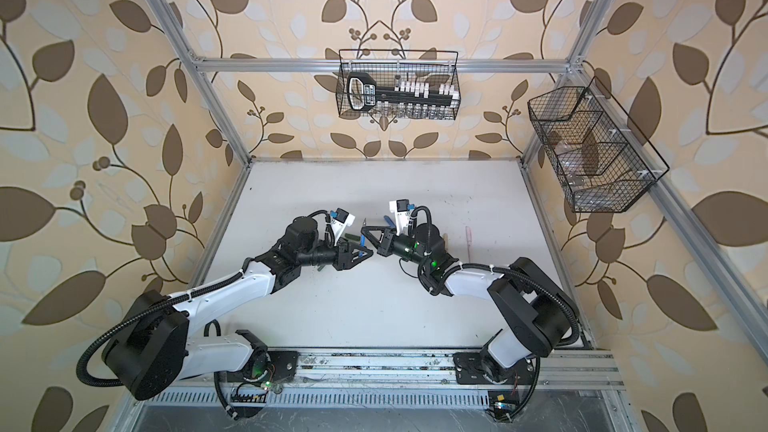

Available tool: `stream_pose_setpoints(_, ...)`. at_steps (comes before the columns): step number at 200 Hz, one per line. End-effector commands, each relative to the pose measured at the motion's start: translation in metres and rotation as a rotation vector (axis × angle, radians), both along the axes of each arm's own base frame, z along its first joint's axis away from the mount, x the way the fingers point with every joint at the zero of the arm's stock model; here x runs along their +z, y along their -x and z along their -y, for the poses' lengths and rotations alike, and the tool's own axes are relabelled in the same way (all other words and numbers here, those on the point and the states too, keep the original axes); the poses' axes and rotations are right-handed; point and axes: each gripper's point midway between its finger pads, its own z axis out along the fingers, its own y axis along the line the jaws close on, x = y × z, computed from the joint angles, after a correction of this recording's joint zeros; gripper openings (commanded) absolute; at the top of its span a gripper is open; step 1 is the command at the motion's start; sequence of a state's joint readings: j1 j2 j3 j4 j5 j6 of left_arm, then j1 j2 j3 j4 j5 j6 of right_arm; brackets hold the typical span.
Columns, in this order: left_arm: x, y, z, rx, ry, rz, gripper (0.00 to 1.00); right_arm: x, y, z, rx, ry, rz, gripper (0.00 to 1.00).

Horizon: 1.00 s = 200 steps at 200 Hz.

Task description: Insert the pens into the pen caps

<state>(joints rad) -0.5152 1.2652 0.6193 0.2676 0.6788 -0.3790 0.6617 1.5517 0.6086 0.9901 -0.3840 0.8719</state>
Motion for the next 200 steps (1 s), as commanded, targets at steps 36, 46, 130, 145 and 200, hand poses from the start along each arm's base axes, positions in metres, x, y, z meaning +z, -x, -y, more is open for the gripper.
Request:
stream_pose_setpoints(36, 0.0294, -0.0036, 0.0008, -0.009, 0.056, 0.079, 0.25, 0.0037, 0.0009, -0.0003, -0.010, -0.035, 0.020, 0.00)
stream_pose_setpoints(46, 0.0293, -0.0031, 0.0001, -0.006, 0.054, 0.082, 0.24, 0.0025, 0.0015, -0.0011, -0.007, -0.037, 0.016, 0.00)
stream_pose_setpoints(130, 0.0304, -0.0036, -0.0028, 0.003, 0.045, 0.090, 0.22, -0.0011, 0.0005, 0.0012, -0.030, -0.026, 0.021, 0.00)
stream_pose_setpoints(145, 0.0303, -0.0038, -0.0028, 0.002, 0.045, 0.088, 0.22, 0.0001, 0.0003, 0.0019, -0.036, -0.025, 0.027, 0.00)
stream_pose_setpoints(200, 0.0298, -0.0020, 0.0003, -0.023, 0.050, 0.078, 0.19, 0.0000, -0.0012, 0.0055, -0.057, -0.033, 0.033, 0.00)
